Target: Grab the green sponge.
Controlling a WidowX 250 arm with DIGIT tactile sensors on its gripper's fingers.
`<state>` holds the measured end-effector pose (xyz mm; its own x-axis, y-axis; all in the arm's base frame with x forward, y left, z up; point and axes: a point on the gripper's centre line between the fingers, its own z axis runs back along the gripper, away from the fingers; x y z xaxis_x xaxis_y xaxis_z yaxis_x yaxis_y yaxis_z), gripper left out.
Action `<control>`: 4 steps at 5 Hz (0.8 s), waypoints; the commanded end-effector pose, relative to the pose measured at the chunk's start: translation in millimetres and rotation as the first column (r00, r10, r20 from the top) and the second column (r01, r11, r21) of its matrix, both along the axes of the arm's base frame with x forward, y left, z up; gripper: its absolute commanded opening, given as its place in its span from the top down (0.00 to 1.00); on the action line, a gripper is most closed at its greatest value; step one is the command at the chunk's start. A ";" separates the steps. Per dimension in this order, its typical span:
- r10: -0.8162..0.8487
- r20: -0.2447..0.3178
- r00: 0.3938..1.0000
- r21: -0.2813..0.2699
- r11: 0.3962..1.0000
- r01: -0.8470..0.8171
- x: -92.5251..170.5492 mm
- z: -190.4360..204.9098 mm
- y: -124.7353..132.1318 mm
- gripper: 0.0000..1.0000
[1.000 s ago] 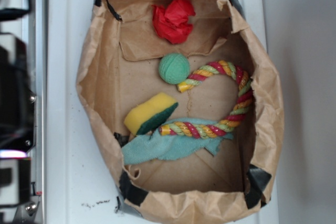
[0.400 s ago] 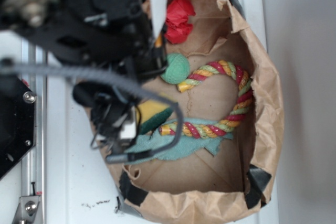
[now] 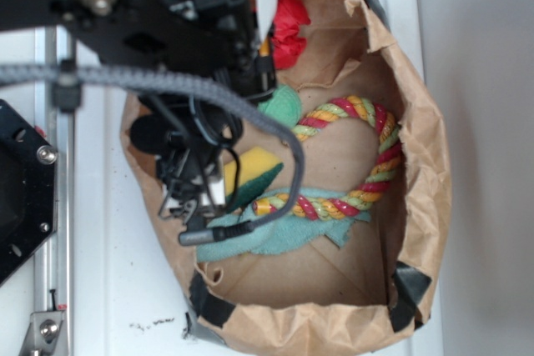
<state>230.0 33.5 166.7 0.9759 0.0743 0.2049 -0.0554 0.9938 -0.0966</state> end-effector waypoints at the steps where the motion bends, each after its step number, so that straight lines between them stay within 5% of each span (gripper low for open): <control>1: 0.018 0.034 0.999 0.007 1.000 -0.018 2.3 9.1 4.3 0.00; 2: 0.026 0.000 1.000 0.041 0.999 -0.026 17.9 -7.7 0.8 0.00; 4: 0.243 -0.054 0.968 -0.010 0.970 -0.244 28.0 0.9 -3.6 0.00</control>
<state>251.3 28.1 152.9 0.9447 0.3122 0.1001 -0.3023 0.9477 -0.1026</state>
